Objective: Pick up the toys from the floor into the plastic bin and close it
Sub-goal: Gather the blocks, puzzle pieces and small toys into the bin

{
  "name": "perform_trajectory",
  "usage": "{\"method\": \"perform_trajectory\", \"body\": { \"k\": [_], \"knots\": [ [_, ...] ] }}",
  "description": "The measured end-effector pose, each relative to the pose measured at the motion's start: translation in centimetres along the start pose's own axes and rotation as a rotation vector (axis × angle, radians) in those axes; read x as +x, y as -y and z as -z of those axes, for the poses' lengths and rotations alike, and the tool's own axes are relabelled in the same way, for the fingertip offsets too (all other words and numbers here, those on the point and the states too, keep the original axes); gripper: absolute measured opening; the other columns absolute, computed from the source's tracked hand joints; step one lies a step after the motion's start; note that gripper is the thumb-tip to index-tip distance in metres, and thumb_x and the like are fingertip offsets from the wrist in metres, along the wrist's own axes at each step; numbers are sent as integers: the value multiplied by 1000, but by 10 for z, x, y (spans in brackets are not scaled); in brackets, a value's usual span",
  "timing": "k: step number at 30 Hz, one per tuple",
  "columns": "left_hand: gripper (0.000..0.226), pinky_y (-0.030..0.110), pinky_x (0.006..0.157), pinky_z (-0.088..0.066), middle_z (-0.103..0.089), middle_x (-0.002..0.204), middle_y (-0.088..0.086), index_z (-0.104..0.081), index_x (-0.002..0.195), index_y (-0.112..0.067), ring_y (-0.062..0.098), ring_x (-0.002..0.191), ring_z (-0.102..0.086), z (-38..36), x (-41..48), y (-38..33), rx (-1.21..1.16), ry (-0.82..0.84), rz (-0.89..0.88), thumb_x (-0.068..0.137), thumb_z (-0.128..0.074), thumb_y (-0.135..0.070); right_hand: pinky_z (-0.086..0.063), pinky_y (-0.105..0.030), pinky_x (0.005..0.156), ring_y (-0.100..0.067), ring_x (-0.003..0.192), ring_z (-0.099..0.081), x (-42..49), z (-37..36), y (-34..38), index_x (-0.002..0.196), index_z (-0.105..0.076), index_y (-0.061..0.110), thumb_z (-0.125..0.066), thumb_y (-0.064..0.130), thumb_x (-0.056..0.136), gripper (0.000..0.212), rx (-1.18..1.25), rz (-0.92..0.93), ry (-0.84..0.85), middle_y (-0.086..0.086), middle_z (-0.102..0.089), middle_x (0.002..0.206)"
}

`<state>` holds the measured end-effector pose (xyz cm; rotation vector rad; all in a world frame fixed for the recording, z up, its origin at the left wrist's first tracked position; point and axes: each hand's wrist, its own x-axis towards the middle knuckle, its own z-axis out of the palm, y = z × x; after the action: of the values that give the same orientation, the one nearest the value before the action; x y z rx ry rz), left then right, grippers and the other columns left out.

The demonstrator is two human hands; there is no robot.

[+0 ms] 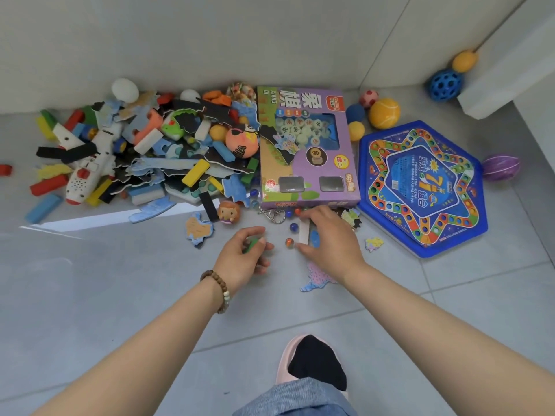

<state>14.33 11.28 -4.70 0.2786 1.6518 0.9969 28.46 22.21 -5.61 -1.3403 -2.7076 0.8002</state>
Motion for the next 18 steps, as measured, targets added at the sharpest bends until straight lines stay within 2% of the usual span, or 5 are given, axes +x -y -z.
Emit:
{"method": "perform_trajectory", "body": {
  "k": [5,10,12,15,18],
  "knots": [
    [26,25,60,-57,-64,94,6,-55,118,-10,17,66,-63,-10,-2,-7,-198,36,98,99,-39,-18,-44,-34,88,-17,98,-51,-6,8,0,109,-47,19,-79,26,69,52,105,-52,46,6,-51,105],
    [33,33,69,-59,-65,95,5,-60,114,-16,17,73,-66,-23,-7,-10,-342,196,197,97,-40,-37,-38,-10,70,0,82,-43,-28,28,16,105,-46,31,-82,27,66,53,452,-18,97,27,-45,93],
    [26,26,61,-57,-65,98,5,-60,113,-17,13,70,-65,-30,-8,-9,-312,199,159,95,-47,-31,-38,-6,69,-3,85,-45,-38,29,4,106,-50,34,-82,30,68,51,515,-35,86,22,-48,103],
    [18,19,54,-54,-65,98,2,-62,108,-19,7,60,-63,-32,-6,-5,-187,129,79,95,-50,-22,-34,-9,69,0,83,-48,-44,26,-30,106,-55,32,-78,26,73,40,456,-205,-97,12,-49,109],
    [14,17,52,-54,-65,98,2,-62,103,-19,6,55,-62,-31,-5,-4,-64,93,28,93,-53,-22,-36,-4,68,-2,85,-47,-44,22,-48,113,-56,25,-76,24,76,42,383,-307,-83,11,-45,112]
  ]
}}
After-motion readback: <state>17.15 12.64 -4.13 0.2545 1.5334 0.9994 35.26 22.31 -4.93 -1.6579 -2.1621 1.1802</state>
